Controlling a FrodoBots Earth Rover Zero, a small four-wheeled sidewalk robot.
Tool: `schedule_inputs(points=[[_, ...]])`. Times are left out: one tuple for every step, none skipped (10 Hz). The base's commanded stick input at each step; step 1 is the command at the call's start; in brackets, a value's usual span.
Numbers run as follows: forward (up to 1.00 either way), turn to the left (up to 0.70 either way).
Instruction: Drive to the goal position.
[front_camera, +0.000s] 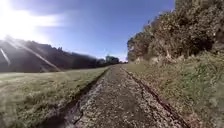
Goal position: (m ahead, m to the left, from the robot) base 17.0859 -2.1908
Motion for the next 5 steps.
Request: schedule_inputs(points=[[0.00,0.00],[0.00,0.00],[0.00,0.00],[0.00,0.00],[0.00,0.00]])
